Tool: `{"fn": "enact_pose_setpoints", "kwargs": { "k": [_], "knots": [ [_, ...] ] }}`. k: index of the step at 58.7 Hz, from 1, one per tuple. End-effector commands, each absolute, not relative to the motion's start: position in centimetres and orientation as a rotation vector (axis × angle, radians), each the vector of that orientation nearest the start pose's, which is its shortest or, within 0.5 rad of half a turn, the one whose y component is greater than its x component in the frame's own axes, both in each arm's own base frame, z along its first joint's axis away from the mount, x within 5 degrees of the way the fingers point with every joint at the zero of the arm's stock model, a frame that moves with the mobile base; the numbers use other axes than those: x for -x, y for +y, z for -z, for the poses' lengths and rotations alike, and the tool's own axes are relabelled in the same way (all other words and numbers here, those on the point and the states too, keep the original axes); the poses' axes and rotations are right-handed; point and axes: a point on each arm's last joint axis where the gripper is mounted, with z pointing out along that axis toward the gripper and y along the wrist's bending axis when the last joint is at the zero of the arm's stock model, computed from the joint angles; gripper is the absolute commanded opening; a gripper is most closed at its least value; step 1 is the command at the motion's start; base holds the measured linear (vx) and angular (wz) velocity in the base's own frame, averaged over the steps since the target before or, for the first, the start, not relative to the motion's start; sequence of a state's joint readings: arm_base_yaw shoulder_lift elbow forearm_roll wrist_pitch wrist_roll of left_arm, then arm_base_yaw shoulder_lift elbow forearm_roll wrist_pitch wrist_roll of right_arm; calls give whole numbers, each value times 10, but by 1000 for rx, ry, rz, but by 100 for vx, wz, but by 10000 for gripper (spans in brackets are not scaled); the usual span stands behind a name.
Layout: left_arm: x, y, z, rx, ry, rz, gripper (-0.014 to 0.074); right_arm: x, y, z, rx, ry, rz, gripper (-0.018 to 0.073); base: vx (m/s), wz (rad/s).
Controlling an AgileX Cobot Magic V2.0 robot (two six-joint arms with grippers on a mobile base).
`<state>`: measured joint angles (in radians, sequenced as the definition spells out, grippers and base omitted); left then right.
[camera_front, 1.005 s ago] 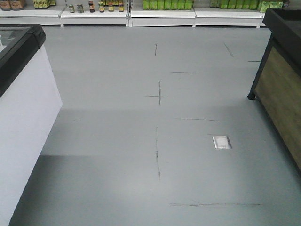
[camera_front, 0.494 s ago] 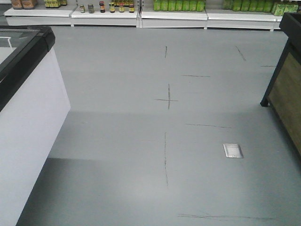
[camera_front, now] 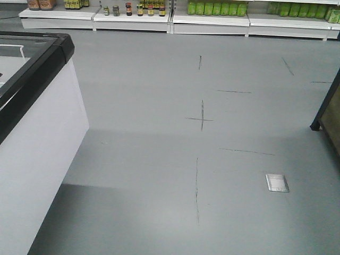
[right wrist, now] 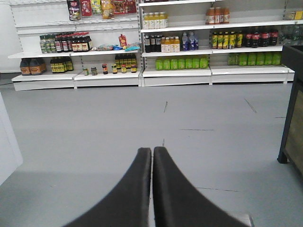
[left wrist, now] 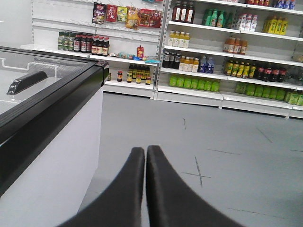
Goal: Pick three apples into basket with both arms
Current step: 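Drive the base forward across the floor toward the fruit tables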
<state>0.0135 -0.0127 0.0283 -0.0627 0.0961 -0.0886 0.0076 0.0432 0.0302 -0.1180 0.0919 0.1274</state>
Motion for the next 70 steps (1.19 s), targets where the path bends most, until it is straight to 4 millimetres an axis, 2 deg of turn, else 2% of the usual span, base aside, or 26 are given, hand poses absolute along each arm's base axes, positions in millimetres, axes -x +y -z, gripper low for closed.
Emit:
{"fn": "enact_pose_setpoints", "kwargs": {
  "k": [1,70],
  "knots": [
    [-54,1,-212,128,1478,119,-6,-63,0,-194,5,1606,-4,-5,16,-2],
    [-54,1,-212,128,1478,119,-6,-63,0,-194,5,1606,-4,-5,20,-12]
  ]
}}
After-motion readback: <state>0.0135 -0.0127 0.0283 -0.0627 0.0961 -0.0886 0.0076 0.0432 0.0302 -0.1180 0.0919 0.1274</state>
